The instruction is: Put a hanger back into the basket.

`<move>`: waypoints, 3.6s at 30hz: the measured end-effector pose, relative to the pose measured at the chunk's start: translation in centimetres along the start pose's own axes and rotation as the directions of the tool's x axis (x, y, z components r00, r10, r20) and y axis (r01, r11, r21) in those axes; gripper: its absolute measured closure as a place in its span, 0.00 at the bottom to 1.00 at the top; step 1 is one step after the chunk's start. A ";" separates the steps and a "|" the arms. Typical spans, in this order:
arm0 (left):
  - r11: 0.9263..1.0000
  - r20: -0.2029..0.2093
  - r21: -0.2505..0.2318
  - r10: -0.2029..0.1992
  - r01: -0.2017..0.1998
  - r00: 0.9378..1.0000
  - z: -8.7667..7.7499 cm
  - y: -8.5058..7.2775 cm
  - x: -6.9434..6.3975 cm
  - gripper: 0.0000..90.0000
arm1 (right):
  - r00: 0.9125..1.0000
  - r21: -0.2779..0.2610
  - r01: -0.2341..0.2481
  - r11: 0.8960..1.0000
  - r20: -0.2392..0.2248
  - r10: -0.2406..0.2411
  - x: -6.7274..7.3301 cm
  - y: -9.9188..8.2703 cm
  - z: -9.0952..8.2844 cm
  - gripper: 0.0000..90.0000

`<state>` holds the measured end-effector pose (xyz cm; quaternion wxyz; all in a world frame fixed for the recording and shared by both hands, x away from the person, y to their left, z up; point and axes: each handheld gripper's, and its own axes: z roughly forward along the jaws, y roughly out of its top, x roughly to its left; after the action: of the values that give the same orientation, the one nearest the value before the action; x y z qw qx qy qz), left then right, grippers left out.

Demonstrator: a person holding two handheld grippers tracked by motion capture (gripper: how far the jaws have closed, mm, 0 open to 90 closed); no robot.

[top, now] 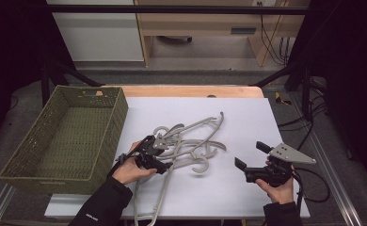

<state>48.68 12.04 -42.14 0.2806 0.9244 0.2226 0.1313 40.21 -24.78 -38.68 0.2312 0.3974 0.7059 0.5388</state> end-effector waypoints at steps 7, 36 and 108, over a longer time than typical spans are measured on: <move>0.998 -0.001 0.059 0.023 -0.023 1.000 1.2 0.2 0.2 0.49 | 1.000 0.004 -0.003 1.000 -0.001 0.003 0.0 0.0 0.1 0.01; 0.991 -0.008 0.106 0.085 -0.084 0.996 2.4 0.1 0.0 0.90 | 1.000 0.010 -0.002 1.000 0.003 0.002 0.0 -0.2 0.2 0.01; 0.922 0.012 -0.380 -0.076 0.075 0.997 -14.7 -0.9 -0.5 0.91 | 1.000 0.013 0.004 1.000 0.021 -0.004 -0.3 -0.4 0.0 0.01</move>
<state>42.53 19.23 -30.80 0.4588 0.8431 0.2289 0.1621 40.24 -25.12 -39.08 0.2371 0.4029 0.7078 0.5296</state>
